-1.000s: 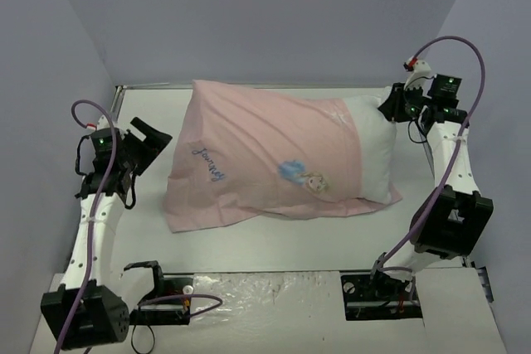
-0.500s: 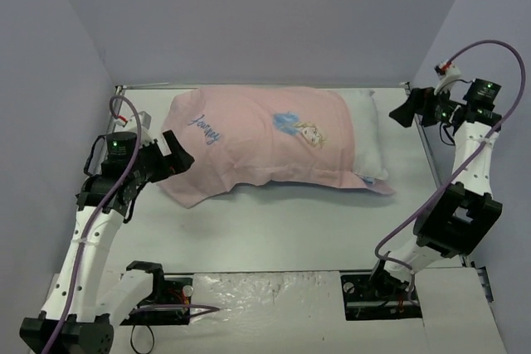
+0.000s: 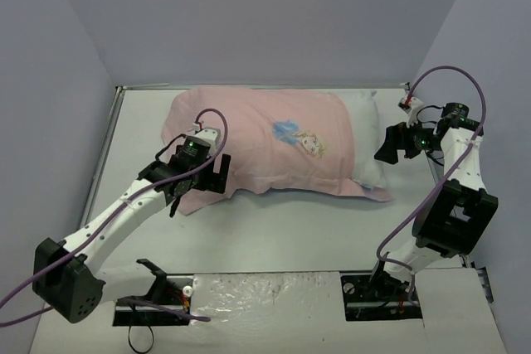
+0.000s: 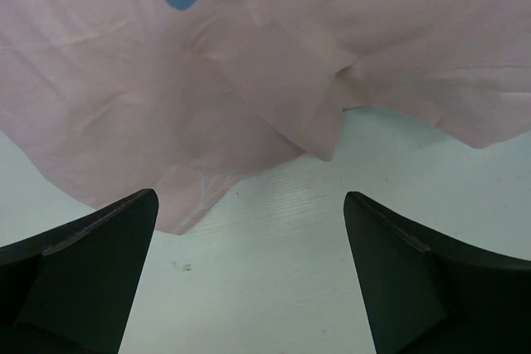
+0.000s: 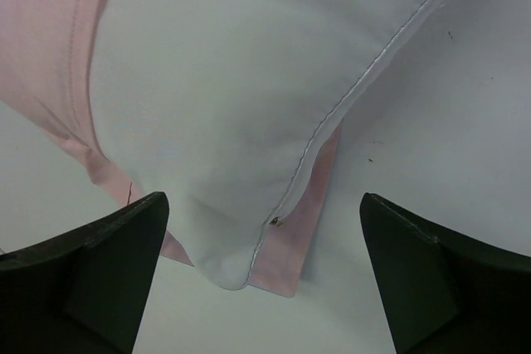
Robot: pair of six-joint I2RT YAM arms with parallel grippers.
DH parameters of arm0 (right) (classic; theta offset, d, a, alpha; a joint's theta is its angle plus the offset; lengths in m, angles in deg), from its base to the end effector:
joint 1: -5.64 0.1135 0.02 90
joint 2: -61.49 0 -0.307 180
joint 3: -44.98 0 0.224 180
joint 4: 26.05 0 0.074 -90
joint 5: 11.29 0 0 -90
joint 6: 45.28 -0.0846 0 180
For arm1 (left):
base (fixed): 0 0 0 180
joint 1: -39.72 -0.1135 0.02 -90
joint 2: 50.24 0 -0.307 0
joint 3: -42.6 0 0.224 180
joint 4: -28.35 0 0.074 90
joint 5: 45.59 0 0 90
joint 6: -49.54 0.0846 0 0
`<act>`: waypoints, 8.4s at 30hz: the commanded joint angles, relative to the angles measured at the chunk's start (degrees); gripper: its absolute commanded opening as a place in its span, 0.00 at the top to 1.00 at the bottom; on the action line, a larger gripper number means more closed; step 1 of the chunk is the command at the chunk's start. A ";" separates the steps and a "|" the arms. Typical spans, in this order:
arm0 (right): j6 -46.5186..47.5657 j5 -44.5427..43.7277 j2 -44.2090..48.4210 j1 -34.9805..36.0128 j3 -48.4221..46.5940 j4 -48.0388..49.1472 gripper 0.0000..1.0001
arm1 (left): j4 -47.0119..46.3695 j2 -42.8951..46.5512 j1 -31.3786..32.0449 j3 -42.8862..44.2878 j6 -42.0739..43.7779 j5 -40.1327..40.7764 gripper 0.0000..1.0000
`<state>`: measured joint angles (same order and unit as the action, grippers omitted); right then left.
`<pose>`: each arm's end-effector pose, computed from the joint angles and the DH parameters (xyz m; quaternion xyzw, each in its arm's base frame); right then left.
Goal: Remove the pillowcase from the pillow
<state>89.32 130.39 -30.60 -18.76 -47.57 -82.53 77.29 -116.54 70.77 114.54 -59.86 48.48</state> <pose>0.3242 -0.0742 0.3172 -0.2763 0.8251 0.1946 0.4528 0.2042 -0.1160 0.3080 0.0791 0.9142 -0.1393 0.3722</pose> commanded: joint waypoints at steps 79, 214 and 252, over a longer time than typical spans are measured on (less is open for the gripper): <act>-17.97 2.64 -0.36 -0.93 1.42 -1.59 0.00 | -43.96 7.51 -46.08 -20.72 -46.52 -30.18 0.98; -5.22 16.09 20.02 8.32 1.43 21.35 1.00 | -1.24 -18.25 -42.89 26.74 -20.77 -15.14 0.98; -4.35 -2.38 13.52 -14.71 15.49 25.66 1.00 | -3.35 -15.52 -57.50 33.95 -31.14 -19.72 0.98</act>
<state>82.37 137.67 -15.81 -29.67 -32.01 -61.92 79.24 -132.25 16.39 144.59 -90.52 21.53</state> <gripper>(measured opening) 0.056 0.027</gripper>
